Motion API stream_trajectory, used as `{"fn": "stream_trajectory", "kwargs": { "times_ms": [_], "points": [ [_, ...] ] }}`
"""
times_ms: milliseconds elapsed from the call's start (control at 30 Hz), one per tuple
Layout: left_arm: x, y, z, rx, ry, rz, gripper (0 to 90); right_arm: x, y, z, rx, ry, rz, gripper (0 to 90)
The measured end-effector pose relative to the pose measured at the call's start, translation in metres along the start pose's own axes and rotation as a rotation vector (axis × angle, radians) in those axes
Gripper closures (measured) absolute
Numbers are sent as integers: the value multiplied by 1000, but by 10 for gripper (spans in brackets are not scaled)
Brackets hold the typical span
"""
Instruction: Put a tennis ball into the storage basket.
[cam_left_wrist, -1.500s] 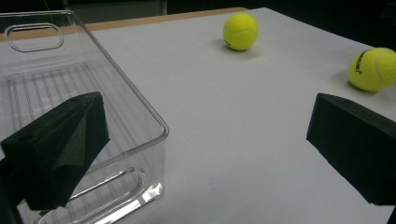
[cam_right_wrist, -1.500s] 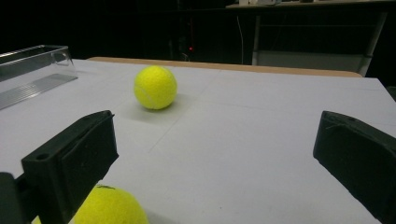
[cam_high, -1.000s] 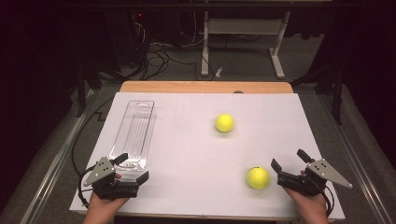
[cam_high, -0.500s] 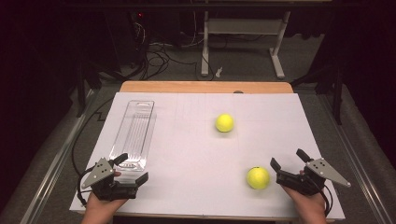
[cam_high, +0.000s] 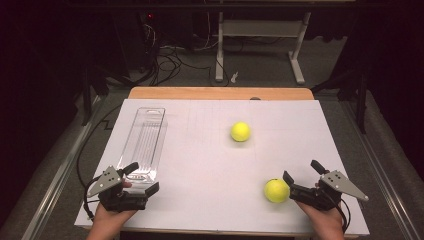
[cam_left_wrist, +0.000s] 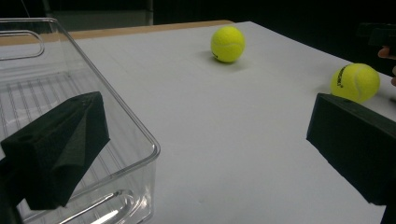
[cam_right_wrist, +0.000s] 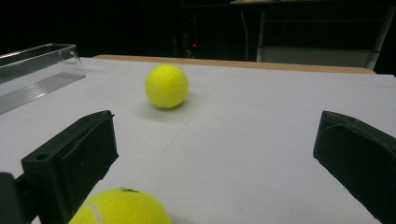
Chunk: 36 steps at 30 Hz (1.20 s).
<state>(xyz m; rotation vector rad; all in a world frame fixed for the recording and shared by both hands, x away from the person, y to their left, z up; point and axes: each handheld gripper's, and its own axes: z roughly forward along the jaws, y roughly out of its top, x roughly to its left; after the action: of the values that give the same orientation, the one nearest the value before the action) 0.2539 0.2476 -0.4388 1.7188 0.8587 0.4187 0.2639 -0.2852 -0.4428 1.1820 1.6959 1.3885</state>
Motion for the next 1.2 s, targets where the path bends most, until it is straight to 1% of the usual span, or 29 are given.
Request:
{"fn": "stream_trajectory", "kwargs": {
  "times_ms": [33, 167, 233, 267, 400, 467, 500, 533, 567, 667, 733, 867, 933, 967, 1000, 1033, 1067, 1100, 1200],
  "points": [
    [-1, 1, 1, 4, 3, 9, 2, 1, 0, -1, -3, 4, 2, 2],
    [-2, 1, 2, 6, 10, 18, 2, 1, 0, -3, -6, 14, 11, 2],
    [-4, 1, 3, 4, 18, 23, 2, 2, -2, -2, 14, 32, 16, 2],
    [-4, 1, 3, 4, 18, 23, 2, 2, -2, -2, 14, 32, 16, 2],
    [-6, 1, 4, 9, 24, 31, 2, 8, -4, -1, 31, 63, 1, 2],
    [-6, 1, 5, 6, 22, 26, 1, 9, -5, 0, 37, 68, -4, 2],
    [-5, 1, 5, 5, 21, 25, 2, 12, -6, 1, 56, 82, -11, 3],
    [-5, 1, 5, 3, 22, 26, 2, 12, -6, 1, 56, 82, -11, 3],
    [-5, 1, 6, 3, 21, 28, 2, 14, -7, 2, 77, 96, -14, 3],
    [-5, 2, 7, -1, 20, 26, 2, 16, -9, 2, 90, 106, -18, 3],
    [-5, 2, 7, 0, 20, 28, 2, 18, -12, 3, 113, 135, -28, 2],
    [-6, 2, 8, 7, 15, 33, 2, 21, -14, 4, 131, 141, -40, 2],
    [-6, 2, 7, 5, 15, 33, 2, 22, -15, 7, 154, 152, -44, 3],
    [-6, 2, 6, 4, 15, 33, 2, 22, -15, 7, 154, 152, -44, 3],
    [-6, 2, 6, 5, 16, 34, 2, 23, -17, 10, 170, 159, -49, 5],
    [-6, 2, 5, 5, 16, 34, 2, 23, -17, 10, 170, 159, -49, 5],
    [-7, 2, 5, 4, 15, 34, 3, 25, -18, 12, 188, 167, -53, 5],
    [-7, 2, 5, 3, 15, 35, 3, 25, -18, 12, 188, 167, -53, 5],
    [-8, 1, 5, 7, 12, 44, 3, 27, -18, 13, 218, 179, -60, 11]
  ]
}}
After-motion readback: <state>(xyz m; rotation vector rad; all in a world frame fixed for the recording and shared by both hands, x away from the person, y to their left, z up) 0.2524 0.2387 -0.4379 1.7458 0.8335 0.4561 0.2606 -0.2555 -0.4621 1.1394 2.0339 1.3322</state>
